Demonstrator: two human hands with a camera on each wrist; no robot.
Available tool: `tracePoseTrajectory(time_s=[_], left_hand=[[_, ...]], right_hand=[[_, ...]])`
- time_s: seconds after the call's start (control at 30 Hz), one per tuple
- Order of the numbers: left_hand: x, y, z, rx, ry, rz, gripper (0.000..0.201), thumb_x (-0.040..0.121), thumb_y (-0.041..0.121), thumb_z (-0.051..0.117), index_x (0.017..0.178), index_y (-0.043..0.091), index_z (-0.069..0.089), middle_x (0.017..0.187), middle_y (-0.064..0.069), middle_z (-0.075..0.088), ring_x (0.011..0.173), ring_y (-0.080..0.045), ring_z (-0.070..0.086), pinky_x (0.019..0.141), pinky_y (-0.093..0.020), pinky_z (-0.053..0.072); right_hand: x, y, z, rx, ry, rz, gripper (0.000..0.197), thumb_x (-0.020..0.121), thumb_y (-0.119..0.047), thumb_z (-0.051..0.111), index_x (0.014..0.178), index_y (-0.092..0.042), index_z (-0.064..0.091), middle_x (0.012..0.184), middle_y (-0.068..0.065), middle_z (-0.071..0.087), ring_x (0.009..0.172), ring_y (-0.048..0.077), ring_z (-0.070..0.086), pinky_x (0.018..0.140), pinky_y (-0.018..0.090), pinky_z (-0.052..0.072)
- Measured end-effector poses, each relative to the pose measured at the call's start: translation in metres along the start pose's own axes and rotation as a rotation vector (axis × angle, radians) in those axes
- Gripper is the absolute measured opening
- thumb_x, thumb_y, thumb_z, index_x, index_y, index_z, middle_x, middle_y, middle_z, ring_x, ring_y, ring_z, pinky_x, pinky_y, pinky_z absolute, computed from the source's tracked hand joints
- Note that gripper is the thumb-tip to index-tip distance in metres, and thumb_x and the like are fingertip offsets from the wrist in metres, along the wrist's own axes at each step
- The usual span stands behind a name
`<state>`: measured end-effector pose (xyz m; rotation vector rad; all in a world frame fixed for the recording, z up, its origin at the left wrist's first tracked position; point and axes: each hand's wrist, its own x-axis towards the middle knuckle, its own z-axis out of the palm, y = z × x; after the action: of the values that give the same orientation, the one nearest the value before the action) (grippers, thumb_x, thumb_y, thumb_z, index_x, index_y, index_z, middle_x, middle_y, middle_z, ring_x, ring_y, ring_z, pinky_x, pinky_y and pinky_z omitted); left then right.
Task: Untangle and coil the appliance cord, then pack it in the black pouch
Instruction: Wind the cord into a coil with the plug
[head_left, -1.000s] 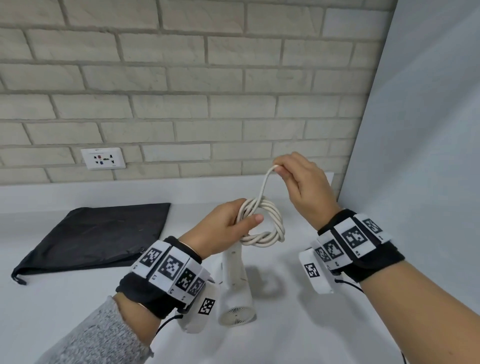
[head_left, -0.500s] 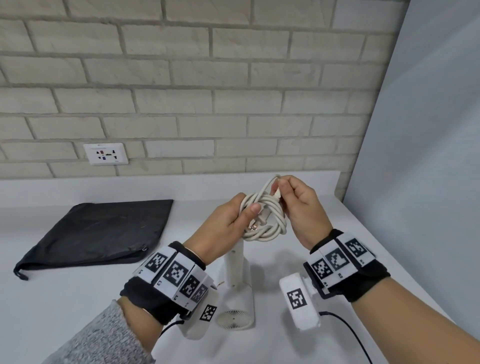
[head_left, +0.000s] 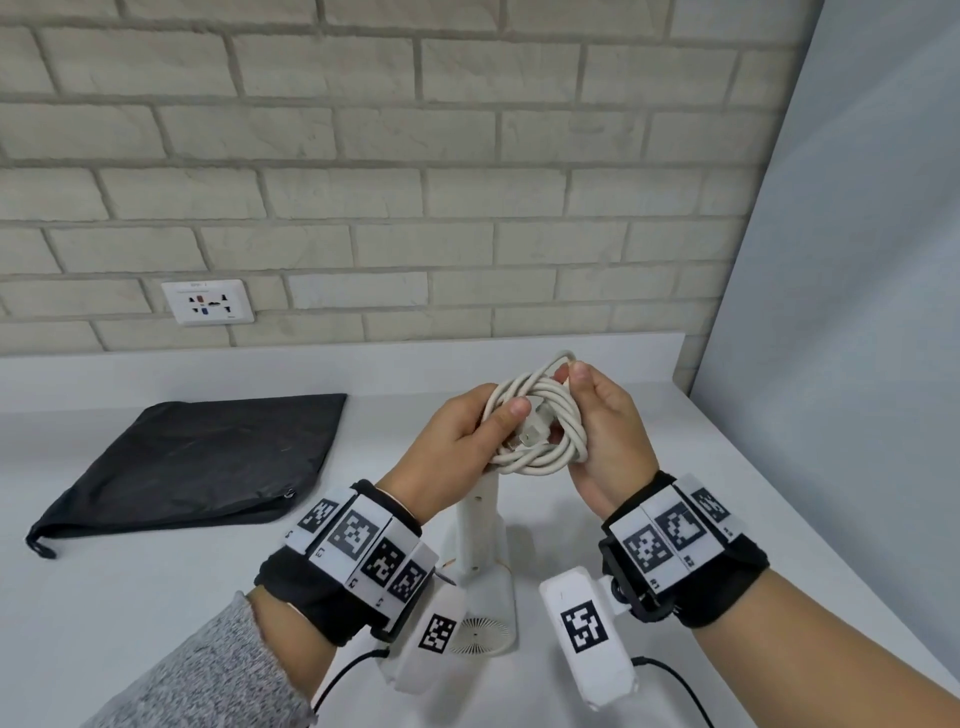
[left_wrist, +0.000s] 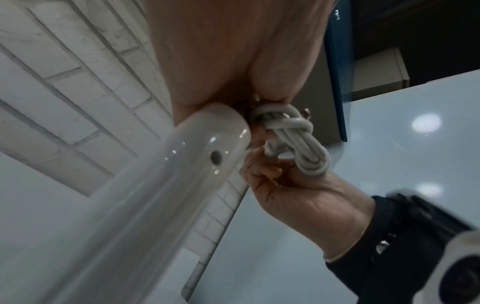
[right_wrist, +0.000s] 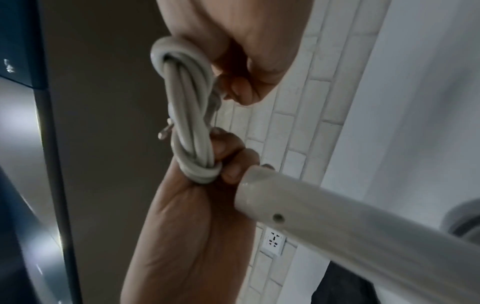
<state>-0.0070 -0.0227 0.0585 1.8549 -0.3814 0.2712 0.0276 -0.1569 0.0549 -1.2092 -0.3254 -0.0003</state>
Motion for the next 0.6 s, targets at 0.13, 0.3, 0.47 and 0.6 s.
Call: tracePoseTrajectory(time_s=[0.13,0.3,0.47,0.6], left_hand=[[-0.001,0.001,-0.002,-0.066,0.07,-0.018,0.037,0.091,0.039,0.043,0.096,0.006,0.058,0.081,-0.006,0.061,0.073,-0.01,0.056,0.07,-0.024,0.047],[0.002,0.0,-0.003,0.077,0.16,0.007,0.048,0.092,0.043,0.033,0.099,0.0,0.053,0.086,-0.021,0.059,0.08,-0.02,0.054,0.076,-0.031,0.045],[0.006,-0.004,-0.005,0.202,0.263,0.013,0.025,0.095,0.032,0.039,0.076,0.018,0.045,0.063,0.004,0.046,0.055,-0.004,0.045,0.053,-0.01,0.037],[0.008,-0.005,-0.006,0.22,0.301,0.003,0.029,0.094,0.034,0.042,0.083,0.007,0.046,0.064,0.003,0.049,0.058,-0.009,0.046,0.052,-0.013,0.037]], right_hand=[[0.001,-0.002,-0.001,0.085,-0.125,0.123,0.026,0.097,-0.019,0.034,0.092,-0.003,0.053,0.077,0.011,0.06,0.07,0.019,0.057,0.065,0.025,0.052],[0.003,-0.014,-0.001,0.131,-0.198,0.236,0.02,0.091,0.0,0.039,0.09,-0.012,0.054,0.064,0.0,0.065,0.057,0.01,0.058,0.058,0.019,0.051],[-0.009,-0.021,0.007,0.107,-0.323,0.26,0.034,0.091,-0.038,0.035,0.098,-0.012,0.056,0.066,0.001,0.057,0.062,0.016,0.052,0.062,0.029,0.044],[-0.012,-0.022,0.012,-0.119,-0.295,0.197,0.043,0.081,-0.005,0.062,0.12,-0.014,0.049,0.082,0.004,0.056,0.076,0.025,0.06,0.057,0.031,0.054]])
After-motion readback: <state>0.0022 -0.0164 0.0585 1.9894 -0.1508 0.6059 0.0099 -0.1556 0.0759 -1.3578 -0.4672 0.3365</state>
